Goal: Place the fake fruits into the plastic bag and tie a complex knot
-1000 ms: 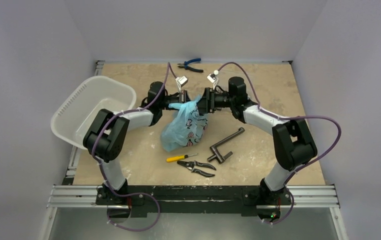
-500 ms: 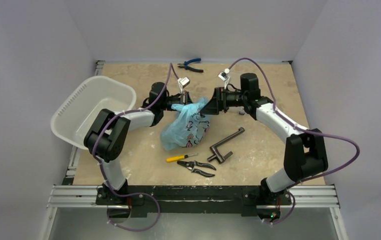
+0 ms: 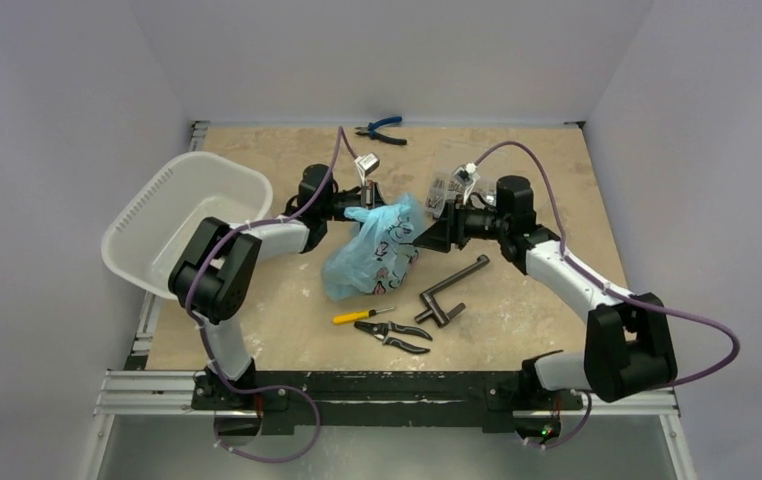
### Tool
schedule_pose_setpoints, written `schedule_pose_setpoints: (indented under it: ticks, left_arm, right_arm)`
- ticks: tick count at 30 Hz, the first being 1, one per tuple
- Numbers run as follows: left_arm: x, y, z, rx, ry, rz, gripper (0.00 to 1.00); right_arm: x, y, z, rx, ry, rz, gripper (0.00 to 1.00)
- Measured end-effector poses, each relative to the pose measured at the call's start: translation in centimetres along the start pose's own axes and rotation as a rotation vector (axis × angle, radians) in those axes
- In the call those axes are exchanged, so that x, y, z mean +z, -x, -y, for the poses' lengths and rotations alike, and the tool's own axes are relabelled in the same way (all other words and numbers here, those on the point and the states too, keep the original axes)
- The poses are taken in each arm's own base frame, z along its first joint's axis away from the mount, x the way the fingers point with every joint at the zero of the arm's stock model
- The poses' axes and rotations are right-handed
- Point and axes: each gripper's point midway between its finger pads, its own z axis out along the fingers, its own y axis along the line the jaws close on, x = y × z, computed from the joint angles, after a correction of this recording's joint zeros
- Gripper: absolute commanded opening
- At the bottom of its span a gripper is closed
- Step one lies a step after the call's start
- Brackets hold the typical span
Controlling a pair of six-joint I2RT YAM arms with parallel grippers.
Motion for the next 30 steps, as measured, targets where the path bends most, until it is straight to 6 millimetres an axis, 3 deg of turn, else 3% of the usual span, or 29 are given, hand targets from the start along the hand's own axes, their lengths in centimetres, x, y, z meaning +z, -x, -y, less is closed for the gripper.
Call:
schedule_pose_setpoints:
  ticks: [10, 15, 16, 17, 20, 26, 27, 29, 30]
  left_arm:
    - [0.2, 0.6, 0.4, -0.03, 0.004, 0.016, 0.04]
    - [0.2, 0.8, 0.4, -0.038, 0.006, 0.026, 0.03]
    - [0.2, 0.9, 0.4, -0.041, 0.008, 0.031, 0.04]
    - [0.1, 1.2, 0.3, -0.043, 0.01, 0.039, 0.05]
    - [-0.1, 1.5, 0.3, -0.043, 0.012, 0.052, 0.14]
    - [-0.1, 1.4, 0.4, -0.045, 0.008, 0.044, 0.22]
    - [-0.2, 1.3, 0.4, -0.044, 0.007, 0.042, 0.2]
    - [-0.2, 1.3, 0.4, -0.044, 0.005, 0.037, 0.0]
    - [-0.2, 1.2, 0.4, -0.046, 0.006, 0.037, 0.0]
  right_arm:
    - [2.5, 1.4, -0.2, -0.069, -0.015, 0.09, 0.44]
    - [3.1, 1.8, 0.0, -0.08, -0.011, 0.108, 0.22]
    - [3.2, 1.7, 0.0, -0.082, -0.007, 0.107, 0.05]
    - [3.2, 1.7, 0.0, -0.087, -0.006, 0.107, 0.0]
    - [3.2, 1.4, 0.1, -0.095, -0.007, 0.095, 0.0]
    - [2.9, 0.9, 0.2, -0.126, -0.01, 0.074, 0.0]
    - [2.8, 0.9, 0.1, -0.131, -0.011, 0.074, 0.0]
    - [2.7, 0.8, 0.0, -0.139, -0.011, 0.07, 0.0]
    - [2.6, 0.8, 0.0, -0.142, -0.01, 0.068, 0.0]
